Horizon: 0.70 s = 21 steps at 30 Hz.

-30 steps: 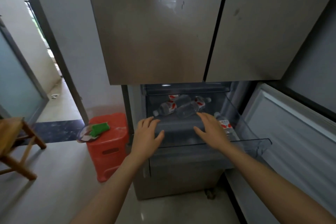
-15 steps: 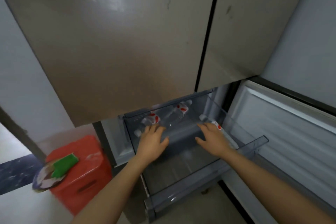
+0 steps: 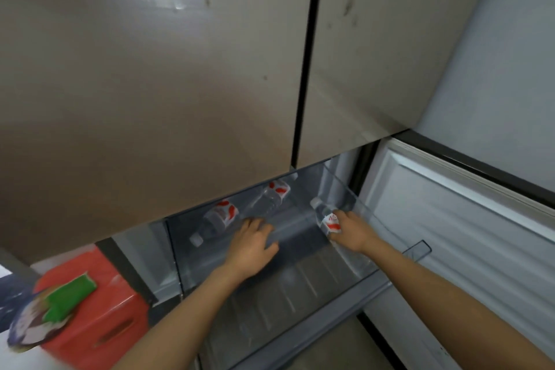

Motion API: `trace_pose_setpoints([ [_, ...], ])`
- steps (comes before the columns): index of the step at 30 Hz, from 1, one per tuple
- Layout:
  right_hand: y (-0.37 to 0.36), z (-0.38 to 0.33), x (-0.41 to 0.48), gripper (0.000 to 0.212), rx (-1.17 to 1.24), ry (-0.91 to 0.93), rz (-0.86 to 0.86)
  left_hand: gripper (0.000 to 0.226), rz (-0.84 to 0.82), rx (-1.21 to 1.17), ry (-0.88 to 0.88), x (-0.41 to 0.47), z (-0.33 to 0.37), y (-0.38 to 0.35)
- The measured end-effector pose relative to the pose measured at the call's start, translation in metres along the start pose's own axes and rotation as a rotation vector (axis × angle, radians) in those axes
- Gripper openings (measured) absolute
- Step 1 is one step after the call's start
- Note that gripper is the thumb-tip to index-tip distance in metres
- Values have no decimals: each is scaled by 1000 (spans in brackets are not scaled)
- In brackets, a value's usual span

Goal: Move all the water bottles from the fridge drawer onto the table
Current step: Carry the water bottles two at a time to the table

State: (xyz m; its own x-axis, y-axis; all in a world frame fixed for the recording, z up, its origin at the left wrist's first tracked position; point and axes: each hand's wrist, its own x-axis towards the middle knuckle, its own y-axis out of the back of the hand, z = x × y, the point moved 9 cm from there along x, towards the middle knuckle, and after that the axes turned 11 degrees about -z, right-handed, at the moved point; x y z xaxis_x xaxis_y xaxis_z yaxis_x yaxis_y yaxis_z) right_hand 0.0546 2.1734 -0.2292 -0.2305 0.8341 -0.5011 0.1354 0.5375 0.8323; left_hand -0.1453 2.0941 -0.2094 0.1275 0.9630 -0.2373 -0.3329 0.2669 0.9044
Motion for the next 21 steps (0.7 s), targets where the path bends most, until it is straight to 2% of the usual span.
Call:
trace_pose_setpoints([
  [8,-10,7,52,71,-49,7,-90,59,33,-37,92,27,1,-3],
  [13,-12,3,66,88,-196,-28,-37,85,73,-66,193,23,-21,-9],
  [17,-17,-8,77,98,-325,-14,2,77,75,-4,220,15,-24,-23],
  [19,-18,-10,81,95,-363,-17,6,72,61,49,225,8,-22,-27],
  [21,-20,-11,83,87,-366,-14,24,82,12,69,269,2,-29,-32],
])
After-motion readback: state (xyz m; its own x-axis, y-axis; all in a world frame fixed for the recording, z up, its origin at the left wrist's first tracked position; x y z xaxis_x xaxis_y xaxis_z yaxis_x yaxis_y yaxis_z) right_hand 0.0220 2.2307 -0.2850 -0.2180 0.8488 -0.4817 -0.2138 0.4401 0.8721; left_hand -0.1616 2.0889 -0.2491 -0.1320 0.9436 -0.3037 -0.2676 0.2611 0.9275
